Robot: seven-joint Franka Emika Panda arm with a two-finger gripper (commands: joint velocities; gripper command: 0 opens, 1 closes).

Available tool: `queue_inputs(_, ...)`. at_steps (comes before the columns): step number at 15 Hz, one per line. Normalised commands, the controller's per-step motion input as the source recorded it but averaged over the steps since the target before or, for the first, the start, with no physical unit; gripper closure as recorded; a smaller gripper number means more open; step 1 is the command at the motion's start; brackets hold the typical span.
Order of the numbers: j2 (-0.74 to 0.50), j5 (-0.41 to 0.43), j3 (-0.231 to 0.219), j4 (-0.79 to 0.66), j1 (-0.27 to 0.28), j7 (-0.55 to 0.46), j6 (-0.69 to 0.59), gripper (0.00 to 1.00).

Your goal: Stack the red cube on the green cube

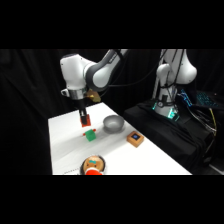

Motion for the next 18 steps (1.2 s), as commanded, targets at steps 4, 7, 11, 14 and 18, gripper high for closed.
queue_inputs(4,0.09,0.120,-0.014,0.15,-0.023,-0.13,-0.03,0.75)
queue_inputs(7,0.09,0.132,-0.014,0.13,-0.028,-0.12,0.00,0.75)
queue_inputs(11,0.11,0.141,-0.008,0.13,-0.034,-0.13,0.04,0.75)
queue_inputs(14,0.10,0.140,-0.004,0.12,-0.034,-0.13,0.07,0.75)
queue_inputs(18,0.10,0.132,-0.006,0.12,-0.035,-0.14,0.11,0.75)
